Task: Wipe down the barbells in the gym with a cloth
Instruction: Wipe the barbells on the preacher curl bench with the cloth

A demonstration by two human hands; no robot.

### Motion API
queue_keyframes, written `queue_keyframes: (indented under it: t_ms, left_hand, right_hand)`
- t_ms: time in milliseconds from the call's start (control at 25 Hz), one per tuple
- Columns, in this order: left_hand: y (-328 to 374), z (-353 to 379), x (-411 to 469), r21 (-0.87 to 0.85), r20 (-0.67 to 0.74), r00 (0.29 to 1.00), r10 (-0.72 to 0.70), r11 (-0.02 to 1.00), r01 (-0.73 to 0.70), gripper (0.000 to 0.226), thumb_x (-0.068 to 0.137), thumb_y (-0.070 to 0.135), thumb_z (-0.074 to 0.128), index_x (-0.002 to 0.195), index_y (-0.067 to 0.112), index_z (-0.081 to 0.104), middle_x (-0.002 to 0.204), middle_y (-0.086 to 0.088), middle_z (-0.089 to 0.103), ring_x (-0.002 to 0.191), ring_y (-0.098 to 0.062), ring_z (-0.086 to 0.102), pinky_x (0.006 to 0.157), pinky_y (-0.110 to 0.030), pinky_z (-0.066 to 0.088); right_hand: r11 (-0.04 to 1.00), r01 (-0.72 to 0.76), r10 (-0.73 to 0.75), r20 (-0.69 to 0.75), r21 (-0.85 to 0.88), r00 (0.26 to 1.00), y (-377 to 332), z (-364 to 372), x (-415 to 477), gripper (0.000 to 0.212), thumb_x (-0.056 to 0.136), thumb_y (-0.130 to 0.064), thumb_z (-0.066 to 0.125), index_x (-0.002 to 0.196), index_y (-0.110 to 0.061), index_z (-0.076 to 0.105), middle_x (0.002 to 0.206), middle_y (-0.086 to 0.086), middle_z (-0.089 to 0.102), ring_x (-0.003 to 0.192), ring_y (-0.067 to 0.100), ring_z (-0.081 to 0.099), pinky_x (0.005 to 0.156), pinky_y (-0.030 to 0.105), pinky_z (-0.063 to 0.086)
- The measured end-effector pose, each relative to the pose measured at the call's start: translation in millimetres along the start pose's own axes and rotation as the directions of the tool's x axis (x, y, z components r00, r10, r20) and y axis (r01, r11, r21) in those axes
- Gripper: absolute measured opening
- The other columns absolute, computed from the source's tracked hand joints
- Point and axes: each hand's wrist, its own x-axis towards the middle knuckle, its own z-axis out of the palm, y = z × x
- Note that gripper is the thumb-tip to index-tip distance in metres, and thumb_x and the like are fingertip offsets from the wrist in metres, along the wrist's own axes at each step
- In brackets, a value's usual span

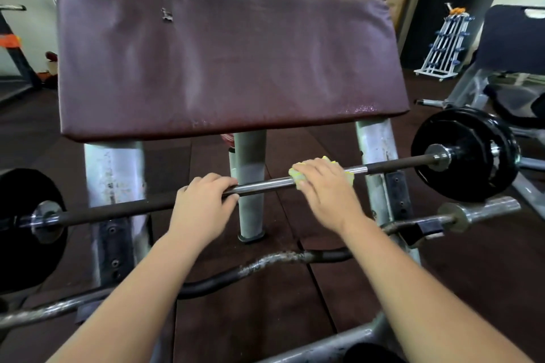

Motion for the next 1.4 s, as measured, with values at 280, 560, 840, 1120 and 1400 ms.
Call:
queue_keyframes:
  t_ms: [280, 560, 840, 1120, 1400]
  left_hand:
    - [-7.0, 12.5, -0.4, -0.024, -0.068, 0.998, -0.013, 1.0, 0.011, 0.039, 0.085, 0.008, 0.064, 0.117, 0.03, 0.07, 0.109, 0.003, 0.07, 0.094, -0.032, 0.059, 0.087, -0.046, 0.049]
    - [-11.3, 8.2, -0.2, -0.015, -0.034, 0.998, 0.043, 0.999, -0.044, 0.039, 0.087, 0.012, 0.062, 0.121, 0.03, 0.067, 0.113, 0.003, 0.069, 0.097, -0.031, 0.06, 0.088, -0.045, 0.05]
    - [-38.2, -14.7, -10.5, 0.024, 0.067, 0.998, 0.016, 1.0, -0.018, 0.044, 0.091, 0.022, 0.061, 0.134, 0.029, 0.057, 0.127, 0.003, 0.063, 0.117, -0.026, 0.053, 0.104, -0.039, 0.04]
    - [-67.0, -37.3, -32.7, 0.186, -0.029, 0.987, -0.156, 0.97, 0.159, 0.042, 0.09, 0.026, 0.06, 0.132, 0.031, 0.056, 0.123, 0.004, 0.058, 0.117, -0.027, 0.05, 0.1, -0.045, 0.039]
    - [-82.5, -36.5, -34.2, -0.013, -0.055, 0.98, -0.193, 0.981, 0.193, 0.036, 0.09, 0.009, 0.056, 0.123, 0.019, 0.065, 0.116, -0.004, 0.06, 0.112, -0.03, 0.051, 0.1, -0.035, 0.039]
  right_hand:
    - [0.926, -0.367, 0.358, -0.104, -0.085, 0.928, 71.8, -24.0, -1.7, 0.041, 0.092, -0.038, 0.045, 0.112, -0.018, 0.075, 0.112, 0.007, 0.074, 0.111, 0.038, 0.064, 0.103, 0.054, 0.046]
    - [0.987, -0.013, -0.013, 0.162, 0.161, 0.987, -50.9, 1.0, 22.7, 0.059, 0.093, -0.048, 0.042, 0.143, -0.021, 0.057, 0.134, 0.006, 0.069, 0.123, 0.03, 0.059, 0.108, 0.049, 0.044]
    - [0.996, -0.082, 0.084, 0.1, -0.022, 0.991, -30.4, 6.5, 12.7, 0.06, 0.093, -0.048, 0.042, 0.135, -0.01, 0.064, 0.138, 0.012, 0.065, 0.134, 0.038, 0.053, 0.114, 0.052, 0.037]
    - [0.946, 0.286, -0.31, 0.166, 0.153, 0.936, -140.5, 46.2, 22.9, 0.068, 0.087, -0.03, 0.062, 0.154, -0.023, 0.045, 0.153, 0.0, 0.053, 0.139, 0.027, 0.048, 0.119, 0.045, 0.036]
    - [0.986, 0.164, -0.161, 0.1, -0.017, 0.982, -99.7, 37.0, 25.0, 0.056, 0.089, -0.043, 0.05, 0.139, -0.02, 0.058, 0.125, 0.005, 0.067, 0.113, 0.035, 0.059, 0.097, 0.049, 0.05]
